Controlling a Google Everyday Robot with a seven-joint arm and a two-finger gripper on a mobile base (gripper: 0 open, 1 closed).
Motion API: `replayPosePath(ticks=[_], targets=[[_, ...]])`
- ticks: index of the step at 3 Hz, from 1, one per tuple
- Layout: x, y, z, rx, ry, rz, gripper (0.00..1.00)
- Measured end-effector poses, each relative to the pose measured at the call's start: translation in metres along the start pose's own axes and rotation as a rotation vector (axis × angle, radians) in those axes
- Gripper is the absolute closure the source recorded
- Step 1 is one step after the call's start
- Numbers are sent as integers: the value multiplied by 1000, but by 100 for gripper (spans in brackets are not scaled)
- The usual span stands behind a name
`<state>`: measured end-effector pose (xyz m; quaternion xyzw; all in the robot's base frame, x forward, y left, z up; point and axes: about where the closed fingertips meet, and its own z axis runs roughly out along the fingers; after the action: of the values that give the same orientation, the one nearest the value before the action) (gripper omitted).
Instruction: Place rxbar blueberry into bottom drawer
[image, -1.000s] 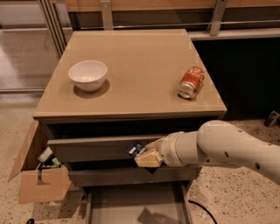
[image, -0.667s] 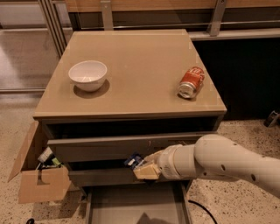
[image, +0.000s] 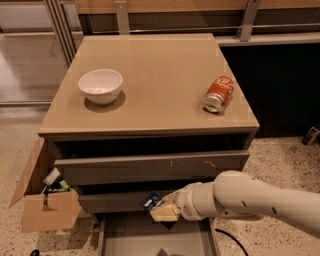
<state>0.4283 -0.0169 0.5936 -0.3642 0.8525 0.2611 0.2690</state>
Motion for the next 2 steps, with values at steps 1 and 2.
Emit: replayPosePath(ticks=[1, 2], targets=[[10, 2, 21, -41, -44, -5, 100], [12, -1, 42, -66, -178, -41, 100]])
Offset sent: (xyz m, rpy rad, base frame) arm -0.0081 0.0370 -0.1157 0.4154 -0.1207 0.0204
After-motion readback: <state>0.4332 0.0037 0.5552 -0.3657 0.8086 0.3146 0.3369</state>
